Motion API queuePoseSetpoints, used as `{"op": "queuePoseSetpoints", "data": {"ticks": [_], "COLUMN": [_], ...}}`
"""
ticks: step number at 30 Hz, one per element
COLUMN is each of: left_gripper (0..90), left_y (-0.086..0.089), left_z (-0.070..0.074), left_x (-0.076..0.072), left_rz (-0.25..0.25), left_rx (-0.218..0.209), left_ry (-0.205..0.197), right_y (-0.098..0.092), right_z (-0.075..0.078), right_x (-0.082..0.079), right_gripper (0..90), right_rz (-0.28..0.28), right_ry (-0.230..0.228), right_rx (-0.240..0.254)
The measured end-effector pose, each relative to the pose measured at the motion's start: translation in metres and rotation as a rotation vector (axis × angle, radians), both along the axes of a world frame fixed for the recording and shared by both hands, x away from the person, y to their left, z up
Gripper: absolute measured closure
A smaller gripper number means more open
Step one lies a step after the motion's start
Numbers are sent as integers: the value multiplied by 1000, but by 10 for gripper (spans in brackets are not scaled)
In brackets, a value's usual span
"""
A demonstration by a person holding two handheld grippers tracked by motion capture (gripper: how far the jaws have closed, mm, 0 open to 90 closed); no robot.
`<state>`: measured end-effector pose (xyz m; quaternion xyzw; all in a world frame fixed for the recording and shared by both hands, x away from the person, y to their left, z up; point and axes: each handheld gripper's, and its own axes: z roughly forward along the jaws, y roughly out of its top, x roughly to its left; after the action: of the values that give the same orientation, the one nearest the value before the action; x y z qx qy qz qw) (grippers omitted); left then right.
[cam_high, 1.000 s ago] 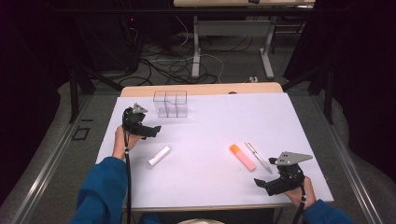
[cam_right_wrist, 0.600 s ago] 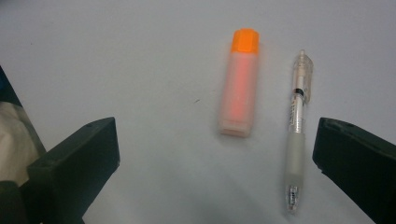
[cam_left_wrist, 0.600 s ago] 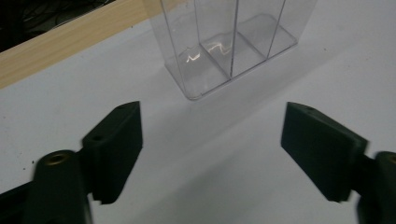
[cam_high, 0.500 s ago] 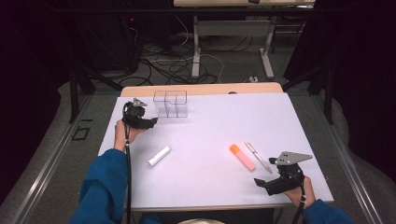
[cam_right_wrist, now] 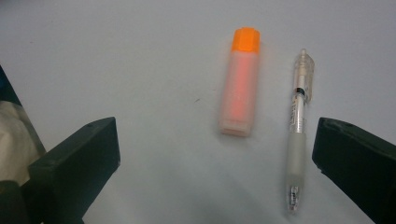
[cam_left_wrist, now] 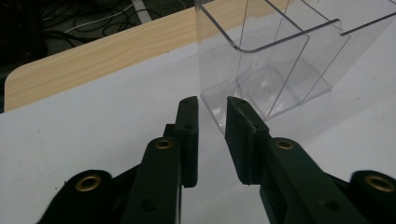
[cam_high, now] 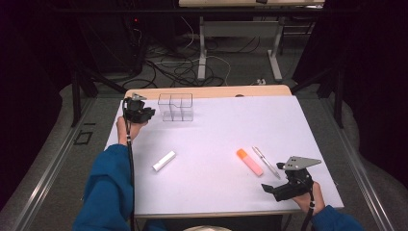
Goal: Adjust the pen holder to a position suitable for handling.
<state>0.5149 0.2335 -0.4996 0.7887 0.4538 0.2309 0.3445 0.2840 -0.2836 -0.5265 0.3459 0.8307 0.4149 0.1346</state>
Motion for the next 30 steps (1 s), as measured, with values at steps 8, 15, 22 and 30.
{"op": "queuePoseSetpoints", "data": {"ticks": [8,15,22,30], "left_gripper": [897,898,898,898], "left_y": [-8,-7,-8,-12], "left_z": [-5,-11,-18,-18], "left_x": [18,27,37,41], "left_rz": [6,26,7,-20], "left_rx": [19,0,0,-3], "left_ry": [19,0,14,8], "right_y": [0,0,0,0], "right_z": [0,0,0,0], "right_x": [0,0,0,0], "right_gripper": [5,5,5,5], "right_rz": [-2,2,3,-2], "right_ry": [3,1,3,4], "right_rx": [2,1,4,4]}}
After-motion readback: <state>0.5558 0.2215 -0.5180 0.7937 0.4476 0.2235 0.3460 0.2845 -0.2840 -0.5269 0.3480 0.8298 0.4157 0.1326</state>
